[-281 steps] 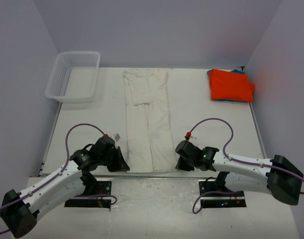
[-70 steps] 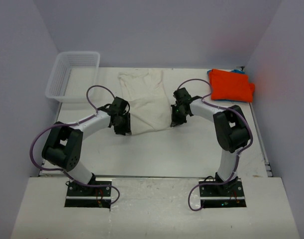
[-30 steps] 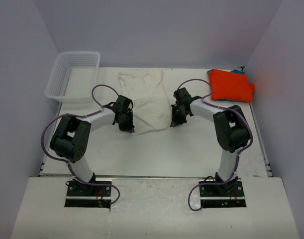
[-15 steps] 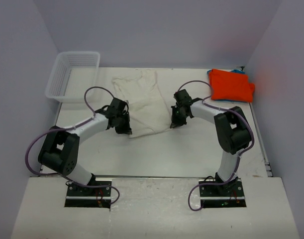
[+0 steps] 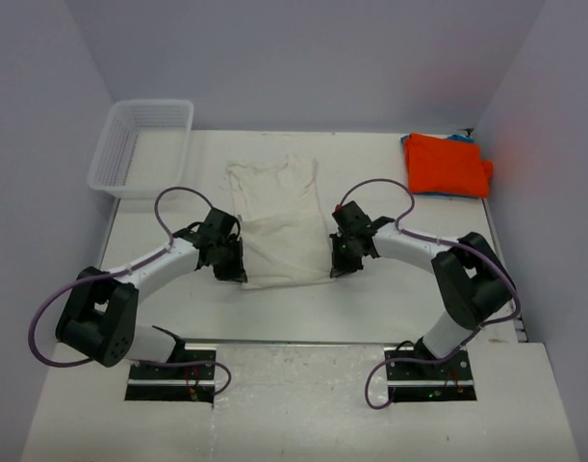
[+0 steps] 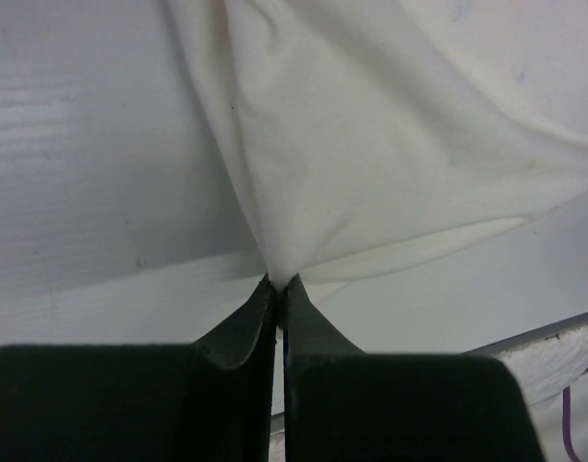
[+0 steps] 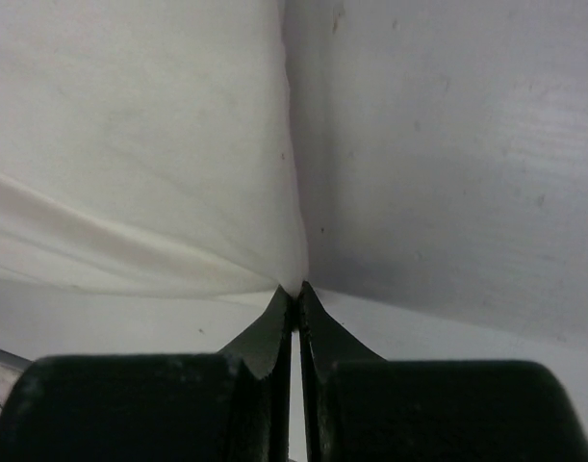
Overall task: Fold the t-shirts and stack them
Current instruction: Grab one side of the 2/3 rectangular tshirt with both arms
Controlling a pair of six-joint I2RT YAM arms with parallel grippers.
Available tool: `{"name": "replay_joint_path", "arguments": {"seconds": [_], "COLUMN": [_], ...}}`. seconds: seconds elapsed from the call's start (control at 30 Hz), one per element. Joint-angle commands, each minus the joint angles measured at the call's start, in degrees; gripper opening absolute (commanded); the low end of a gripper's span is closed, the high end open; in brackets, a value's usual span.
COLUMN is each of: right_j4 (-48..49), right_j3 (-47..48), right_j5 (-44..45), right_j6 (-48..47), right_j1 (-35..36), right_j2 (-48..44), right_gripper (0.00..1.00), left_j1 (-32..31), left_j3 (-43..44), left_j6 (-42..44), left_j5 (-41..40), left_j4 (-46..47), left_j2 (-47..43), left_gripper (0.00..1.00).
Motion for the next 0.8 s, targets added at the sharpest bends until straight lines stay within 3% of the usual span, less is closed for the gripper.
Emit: {"name": "replay_joint_path", "arguments": {"seconds": [0.0, 0.43, 0.77], "right_j4": [-3.70, -6.08, -11.96], "right_j3": [-3.32, -11.93, -13.08], "right_j5": [5.59, 8.24, 10.16], "right_j6": [3.04, 5.94, 12.35], "right_j1": [1.15, 1.94, 12.56], "right_j2": [-5.75, -15.25, -22.99], "right_gripper": [0.00, 0.00, 0.00], "left_j1": [0.03, 0.03, -0.32], "left_j3": [-2.66, -5.30, -7.76], "left_j6": [0.51, -0.98, -3.35], "left_j5": [-0.38, 2.87, 7.09], "left_j4": [-4.28, -10.16, -17.71], "left_j2": [-4.61, -10.24, -21.91], "left_gripper": [0.00, 0.00, 0.00]}}
